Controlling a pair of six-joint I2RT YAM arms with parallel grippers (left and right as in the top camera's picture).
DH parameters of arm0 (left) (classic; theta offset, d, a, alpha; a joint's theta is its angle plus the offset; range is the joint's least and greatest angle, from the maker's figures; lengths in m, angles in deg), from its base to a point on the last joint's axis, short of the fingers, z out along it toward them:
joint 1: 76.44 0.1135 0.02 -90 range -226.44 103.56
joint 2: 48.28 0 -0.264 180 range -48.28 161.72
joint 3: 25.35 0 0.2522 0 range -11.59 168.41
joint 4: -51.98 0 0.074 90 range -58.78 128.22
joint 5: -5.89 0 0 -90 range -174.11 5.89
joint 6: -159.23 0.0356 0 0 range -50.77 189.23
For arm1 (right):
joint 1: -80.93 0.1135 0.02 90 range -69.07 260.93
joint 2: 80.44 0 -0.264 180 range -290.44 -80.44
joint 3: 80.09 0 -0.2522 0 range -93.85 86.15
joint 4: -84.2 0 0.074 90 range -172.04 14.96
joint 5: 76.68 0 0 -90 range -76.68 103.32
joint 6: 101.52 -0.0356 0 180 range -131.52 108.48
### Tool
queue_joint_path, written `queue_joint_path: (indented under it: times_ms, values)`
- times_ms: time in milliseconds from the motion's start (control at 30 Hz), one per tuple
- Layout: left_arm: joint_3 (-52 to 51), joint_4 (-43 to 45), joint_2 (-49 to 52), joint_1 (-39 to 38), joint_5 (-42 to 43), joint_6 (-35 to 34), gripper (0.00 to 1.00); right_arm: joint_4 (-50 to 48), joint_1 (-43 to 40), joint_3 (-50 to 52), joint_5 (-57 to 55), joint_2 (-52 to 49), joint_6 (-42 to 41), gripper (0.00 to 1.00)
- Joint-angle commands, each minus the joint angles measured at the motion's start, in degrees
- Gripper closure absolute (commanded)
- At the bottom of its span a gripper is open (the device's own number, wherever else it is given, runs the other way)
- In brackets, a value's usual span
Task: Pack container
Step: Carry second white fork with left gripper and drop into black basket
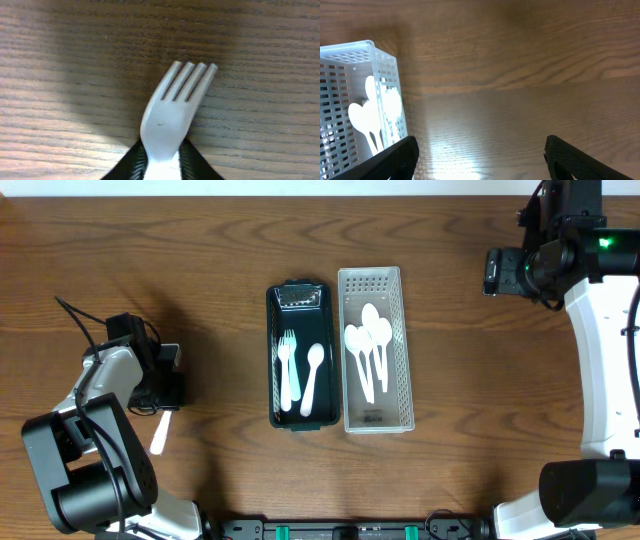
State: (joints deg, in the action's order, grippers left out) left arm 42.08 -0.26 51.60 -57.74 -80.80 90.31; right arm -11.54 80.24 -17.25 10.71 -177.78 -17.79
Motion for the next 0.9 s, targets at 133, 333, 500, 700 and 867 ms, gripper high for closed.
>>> queue_joint_path:
  times_ms: [133, 333, 500, 700, 867]
  values:
    - [-1.33, 1.77, 3.52, 0.24, -2.45, 0.07, 0.93, 0.02, -0.52, 0.0, -0.61, -0.26, 0.79, 0.17]
    - [1.49, 1.29, 3.26, 0.07, -2.43, -2.29, 0.94, -0.02, -0.52, 0.0, -0.61, -0.26, 0.79, 0.16]
    - [8.87, -4.26, 1.11, -2.99, -2.43, -5.09, 0.94, 0.0, -0.52, 0.0, -0.61, -0.26, 0.79, 0.17]
    - [26.01, -18.62, -0.98, -11.39, -2.43, -10.88, 0.94, -0.68, -0.52, 0.0, -0.61, -0.26, 0.79, 0.17]
    - [39.12, -27.87, -1.07, -20.59, -2.27, -16.96, 0.94, -0.85, -0.52, 0.0, -0.61, -0.26, 0.79, 0.17]
